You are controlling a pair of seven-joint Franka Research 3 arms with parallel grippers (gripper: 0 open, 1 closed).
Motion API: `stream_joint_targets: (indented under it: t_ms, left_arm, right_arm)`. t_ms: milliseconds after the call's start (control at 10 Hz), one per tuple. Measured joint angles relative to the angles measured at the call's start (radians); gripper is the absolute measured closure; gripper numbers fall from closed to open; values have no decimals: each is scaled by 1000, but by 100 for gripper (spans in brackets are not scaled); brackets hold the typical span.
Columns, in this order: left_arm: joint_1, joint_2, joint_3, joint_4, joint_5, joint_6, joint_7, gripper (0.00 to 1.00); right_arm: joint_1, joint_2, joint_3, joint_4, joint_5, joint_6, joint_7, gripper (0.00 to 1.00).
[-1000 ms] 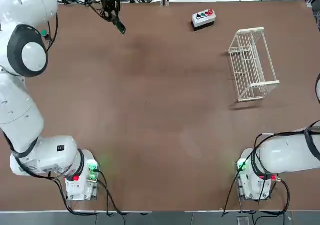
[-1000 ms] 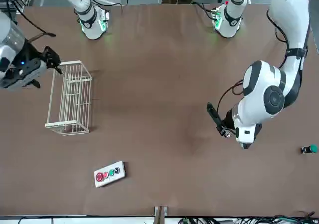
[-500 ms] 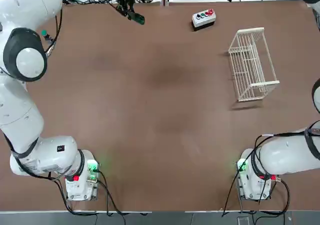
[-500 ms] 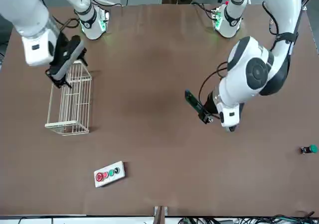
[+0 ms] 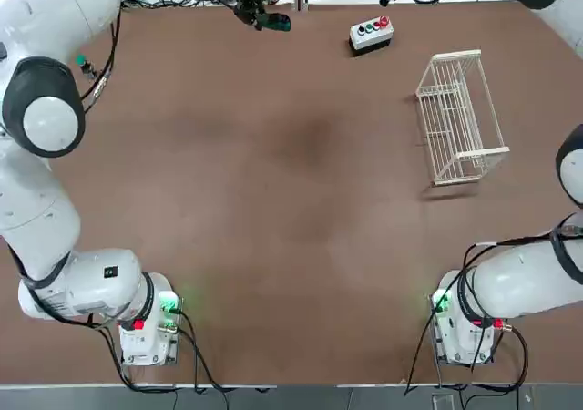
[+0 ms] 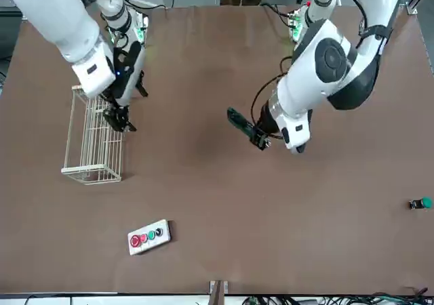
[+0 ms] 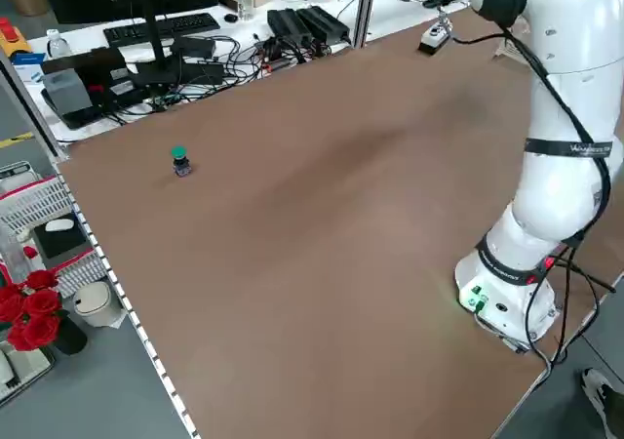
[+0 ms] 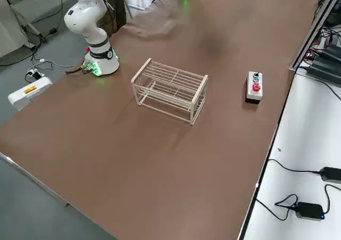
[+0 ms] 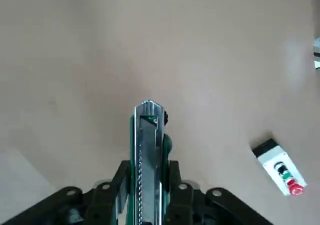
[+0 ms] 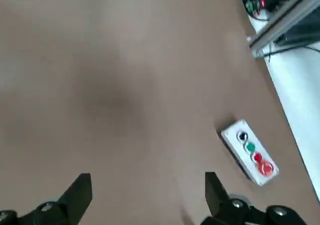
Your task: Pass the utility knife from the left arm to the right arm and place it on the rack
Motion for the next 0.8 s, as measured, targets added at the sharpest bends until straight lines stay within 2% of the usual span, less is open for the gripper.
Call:
stream_joint_targets:
  t_ms: [300,400,800]
  left_arm:
    - [-53,0,3,23,1,29,-103,65]
    - [-58,0,4,26,2,57,-138,65]
    - [-78,0,5,29,2,104,-179,65]
  right_arm:
    - [17,31,124,63,-3,6,237,0]
    - [41,42,145,79,-11,6,303,0]
    - [156,109,154,153,-91,26,510,0]
